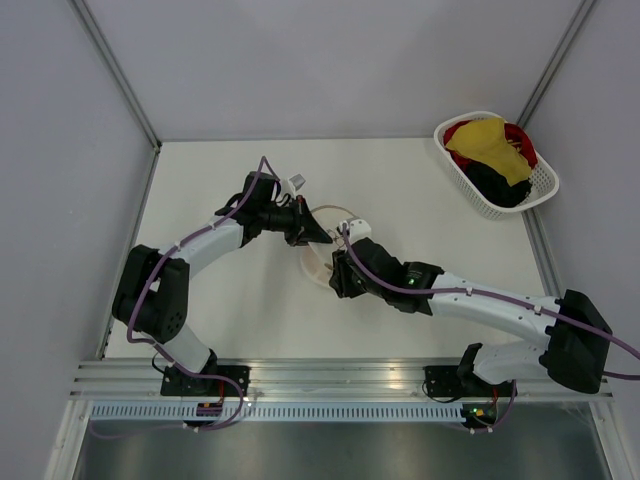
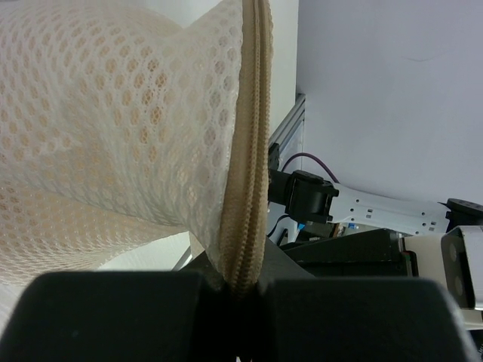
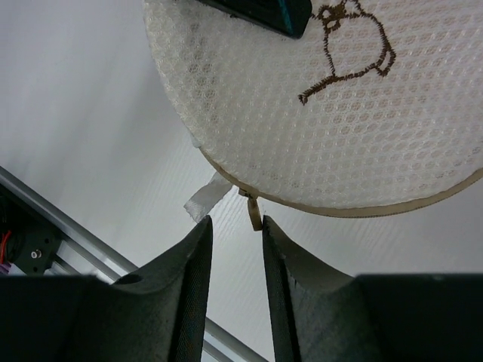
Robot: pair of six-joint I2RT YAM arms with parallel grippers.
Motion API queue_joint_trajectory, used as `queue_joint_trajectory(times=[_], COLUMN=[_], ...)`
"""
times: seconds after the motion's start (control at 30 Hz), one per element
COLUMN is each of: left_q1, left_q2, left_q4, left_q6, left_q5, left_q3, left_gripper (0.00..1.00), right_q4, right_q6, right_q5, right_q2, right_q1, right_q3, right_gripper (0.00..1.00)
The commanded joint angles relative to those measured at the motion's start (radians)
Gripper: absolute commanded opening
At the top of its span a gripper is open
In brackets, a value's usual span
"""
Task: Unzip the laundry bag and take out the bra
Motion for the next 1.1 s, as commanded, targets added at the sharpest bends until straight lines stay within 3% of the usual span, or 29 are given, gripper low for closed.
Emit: queue_joint_trajectory(times=[0.0,0.17,0.4,0.63,1.07], left_q1=[0.005,0.005,0.003,0.009,0.029], left_q2=[-0.004,-0.013,-0.018,-0.005,0.084], left_q4=[0.055,0.059,0.061,0.058,-0.075], left_q6=[-0.030,-0.033,-0.030,-0.001,0.178], left_q5=[0.038,0.041,0.041,0.065,0.206], left_q3=[0.030,0.024,0.016,0.005,0.099], left_gripper=[0.02,0.02,0.02,0.02,0.02], right_q4=[0.054,0.043,-0.018,-0.116,-0.521], right_q6=[-0.013,-0.016,-0.004,0.008,0.111], right_q5=[-0.024,0.055,0.141,0.213,0.531], right_q2=[0.023,0.050,0.045,0.017,0.097], right_q1=[-0.002,-0.002,-0.001,-0.001,-0.008], right_q3=[0.001,0.021,0.035,0.038,0.182], right_gripper=[0.38,0.31,0.00,0.00,0.01])
